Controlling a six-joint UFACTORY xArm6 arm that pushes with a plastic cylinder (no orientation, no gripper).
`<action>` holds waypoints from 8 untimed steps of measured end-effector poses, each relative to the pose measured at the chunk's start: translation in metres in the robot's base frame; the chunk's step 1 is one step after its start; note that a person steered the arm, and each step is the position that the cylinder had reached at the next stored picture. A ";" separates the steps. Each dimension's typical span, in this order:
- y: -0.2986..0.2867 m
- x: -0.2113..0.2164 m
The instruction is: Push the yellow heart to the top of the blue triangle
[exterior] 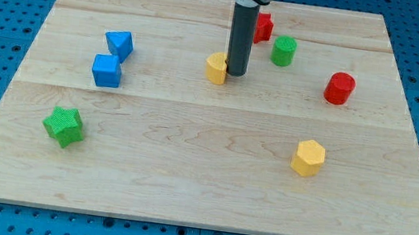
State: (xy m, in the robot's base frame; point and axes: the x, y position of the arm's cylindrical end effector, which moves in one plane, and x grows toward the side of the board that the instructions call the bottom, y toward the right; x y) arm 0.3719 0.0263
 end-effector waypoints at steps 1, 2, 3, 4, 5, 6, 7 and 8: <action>0.000 0.000; 0.011 0.000; 0.029 0.009; 0.013 0.018; -0.009 -0.001; -0.046 -0.016; -0.057 -0.008; -0.035 0.030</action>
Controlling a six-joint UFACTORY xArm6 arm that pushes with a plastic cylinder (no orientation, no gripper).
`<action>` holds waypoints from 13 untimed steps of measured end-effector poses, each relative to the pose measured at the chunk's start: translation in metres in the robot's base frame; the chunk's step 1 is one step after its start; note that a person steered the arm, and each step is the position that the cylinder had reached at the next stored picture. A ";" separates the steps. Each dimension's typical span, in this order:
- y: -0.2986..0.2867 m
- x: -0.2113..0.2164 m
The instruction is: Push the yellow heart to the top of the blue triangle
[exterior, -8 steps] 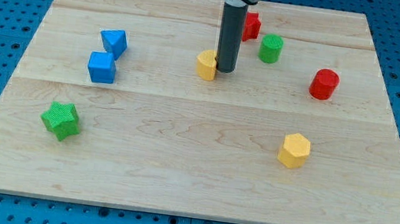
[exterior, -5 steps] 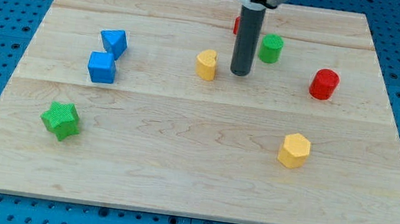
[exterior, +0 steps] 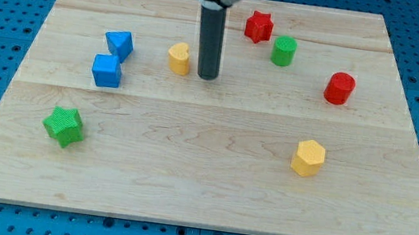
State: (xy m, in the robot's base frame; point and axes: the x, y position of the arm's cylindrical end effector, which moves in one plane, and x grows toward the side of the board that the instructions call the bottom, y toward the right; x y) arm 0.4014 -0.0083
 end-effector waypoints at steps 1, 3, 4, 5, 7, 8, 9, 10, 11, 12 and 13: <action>-0.032 -0.017; -0.061 -0.080; -0.062 -0.094; -0.040 -0.107; -0.015 -0.062; -0.016 -0.060; -0.010 -0.044; -0.022 -0.029; -0.056 -0.041; -0.073 -0.065; -0.102 -0.085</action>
